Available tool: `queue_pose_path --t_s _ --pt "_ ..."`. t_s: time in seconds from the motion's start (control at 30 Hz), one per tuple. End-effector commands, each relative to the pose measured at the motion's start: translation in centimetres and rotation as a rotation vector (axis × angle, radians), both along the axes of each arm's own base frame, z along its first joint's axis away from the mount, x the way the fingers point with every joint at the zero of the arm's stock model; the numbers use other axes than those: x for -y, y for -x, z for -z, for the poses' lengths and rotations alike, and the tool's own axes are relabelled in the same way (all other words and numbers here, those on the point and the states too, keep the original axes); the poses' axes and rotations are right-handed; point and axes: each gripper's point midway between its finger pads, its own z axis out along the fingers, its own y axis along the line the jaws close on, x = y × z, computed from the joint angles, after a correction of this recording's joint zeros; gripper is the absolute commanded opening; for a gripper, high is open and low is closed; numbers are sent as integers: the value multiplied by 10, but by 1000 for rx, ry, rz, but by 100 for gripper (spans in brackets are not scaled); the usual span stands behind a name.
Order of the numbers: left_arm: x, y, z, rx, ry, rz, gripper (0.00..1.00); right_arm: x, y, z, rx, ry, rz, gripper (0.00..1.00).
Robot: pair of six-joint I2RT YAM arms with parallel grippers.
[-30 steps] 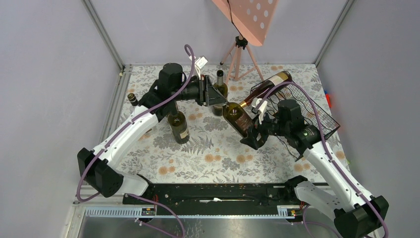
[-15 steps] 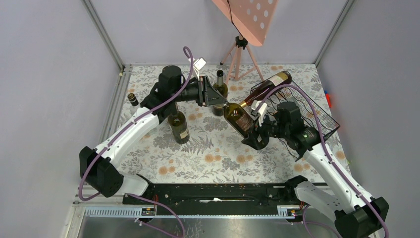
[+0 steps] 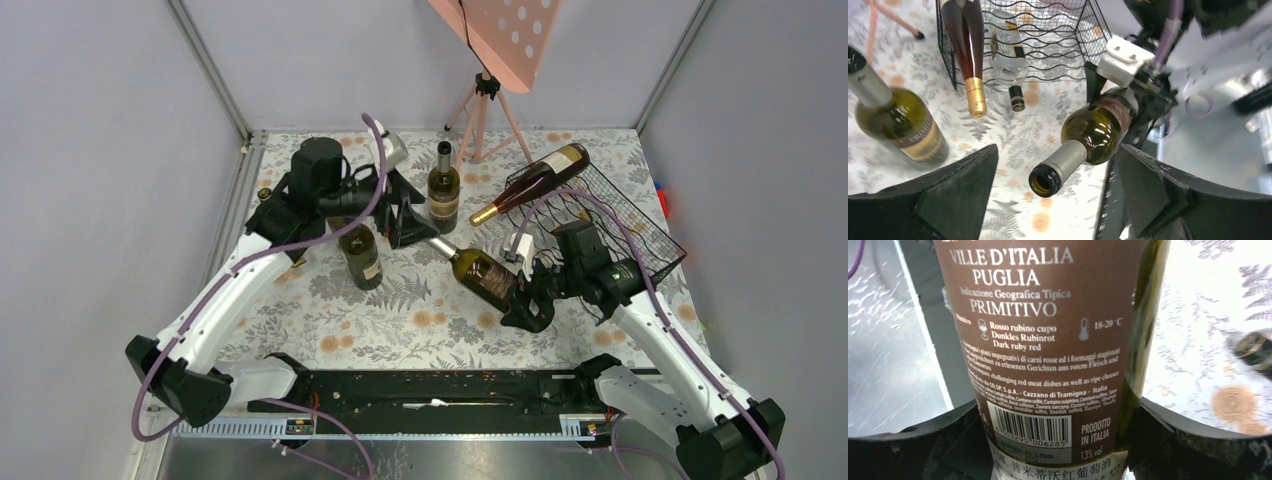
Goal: Put the wine bottle on the wine rack
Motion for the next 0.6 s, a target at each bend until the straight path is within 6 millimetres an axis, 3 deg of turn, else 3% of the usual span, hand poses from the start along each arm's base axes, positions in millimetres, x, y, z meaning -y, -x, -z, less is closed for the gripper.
queue_pose_path --t_s 0.0,0.27,0.57 --pt "-8 32 0 439 -175 192 96 -8 27 1 -87 -42 -140 0" --pt "11 64 71 764 -566 429 96 -10 43 9 -219 -44 -216 0" --pt "28 54 130 907 -802 543 95 -9 46 9 -205 -54 -217 0"
